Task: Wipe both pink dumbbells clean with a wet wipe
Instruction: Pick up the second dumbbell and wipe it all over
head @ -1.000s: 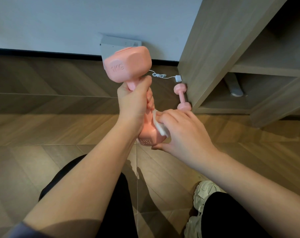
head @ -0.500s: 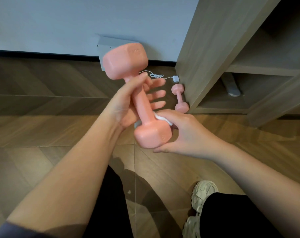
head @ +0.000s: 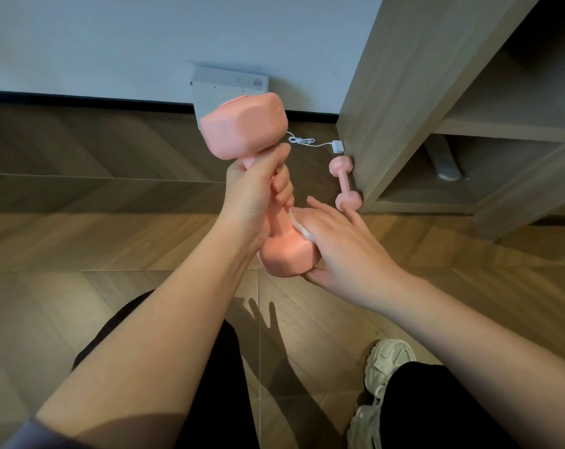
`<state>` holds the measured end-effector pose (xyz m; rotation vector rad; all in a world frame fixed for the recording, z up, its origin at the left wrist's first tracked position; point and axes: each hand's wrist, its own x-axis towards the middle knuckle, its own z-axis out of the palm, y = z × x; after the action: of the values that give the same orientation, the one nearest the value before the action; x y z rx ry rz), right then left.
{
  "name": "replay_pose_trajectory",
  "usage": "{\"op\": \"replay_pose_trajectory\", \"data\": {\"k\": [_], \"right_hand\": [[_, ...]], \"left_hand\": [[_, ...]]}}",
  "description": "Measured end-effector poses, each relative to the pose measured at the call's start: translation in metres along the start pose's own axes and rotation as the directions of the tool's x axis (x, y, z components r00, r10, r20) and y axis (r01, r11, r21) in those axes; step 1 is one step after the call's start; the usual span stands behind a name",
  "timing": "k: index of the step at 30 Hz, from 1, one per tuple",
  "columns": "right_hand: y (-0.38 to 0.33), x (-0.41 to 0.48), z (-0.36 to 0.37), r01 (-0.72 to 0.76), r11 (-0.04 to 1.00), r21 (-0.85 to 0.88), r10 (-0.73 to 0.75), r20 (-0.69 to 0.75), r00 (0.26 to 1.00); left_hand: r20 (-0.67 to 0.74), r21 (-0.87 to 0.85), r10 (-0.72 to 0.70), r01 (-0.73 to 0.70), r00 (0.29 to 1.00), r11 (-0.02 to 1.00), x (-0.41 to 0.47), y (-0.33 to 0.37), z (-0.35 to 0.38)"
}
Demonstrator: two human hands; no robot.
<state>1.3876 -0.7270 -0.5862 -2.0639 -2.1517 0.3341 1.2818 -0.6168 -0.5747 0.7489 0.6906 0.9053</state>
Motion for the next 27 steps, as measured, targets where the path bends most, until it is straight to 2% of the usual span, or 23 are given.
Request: {"op": "replay_pose_trajectory", "data": {"k": [3, 6, 8, 11, 13, 16, 19, 21, 23, 27], "right_hand": [[-0.004, -0.002, 0.000, 0.033, 0.993, -0.113, -0.049, -0.139, 0.989], [-0.009, -0.005, 0.004, 0.031, 0.991, -0.129, -0.065, -0.267, 0.961], [-0.011, -0.005, 0.007, 0.021, 0.990, -0.138, -0.053, -0.229, 0.972], [-0.015, -0.005, 0.006, -0.013, 0.991, -0.135, 0.000, -0.100, 0.995], [-0.014, -0.003, 0.003, -0.008, 1.000, 0.005, 0.009, -0.118, 0.993], [-0.008, 0.001, -0.008, 0.017, 0.936, 0.351, 0.028, -0.123, 0.992], [0.004, -0.001, -0.016, 0.073, 0.885, 0.460, -0.014, -0.130, 0.991], [0.005, -0.002, -0.018, 0.084, 0.872, 0.482, -0.044, -0.093, 0.995], [0.003, 0.000, -0.017, 0.079, 0.885, 0.458, -0.075, -0.026, 0.997], [0.002, 0.005, -0.016, 0.084, 0.972, 0.218, -0.086, 0.001, 0.996]], "left_hand": [[-0.043, 0.045, 0.026, -0.024, 0.999, 0.999, -0.003, 0.000, 0.004], [-0.103, 0.051, 0.045, -0.040, 0.994, 0.998, -0.003, 0.000, 0.002], [-0.135, 0.048, 0.064, -0.058, 0.989, 0.997, -0.002, 0.000, 0.002], [-0.152, 0.013, 0.083, -0.082, 0.985, 0.997, 0.000, 0.002, 0.002], [-0.109, -0.029, 0.063, -0.067, 0.992, 0.997, 0.001, 0.003, 0.002], [0.073, -0.070, 0.070, -0.064, 0.995, 0.995, 0.003, 0.007, -0.005], [0.312, -0.100, 0.071, -0.042, 0.948, 0.994, 0.003, 0.016, -0.014], [0.367, -0.098, 0.025, 0.012, 0.930, 0.995, 0.001, 0.019, -0.016], [0.326, -0.099, -0.003, 0.037, 0.945, 0.994, -0.001, 0.016, -0.016], [0.185, -0.080, 0.045, -0.031, 0.982, 0.996, -0.004, 0.007, -0.012]]}}
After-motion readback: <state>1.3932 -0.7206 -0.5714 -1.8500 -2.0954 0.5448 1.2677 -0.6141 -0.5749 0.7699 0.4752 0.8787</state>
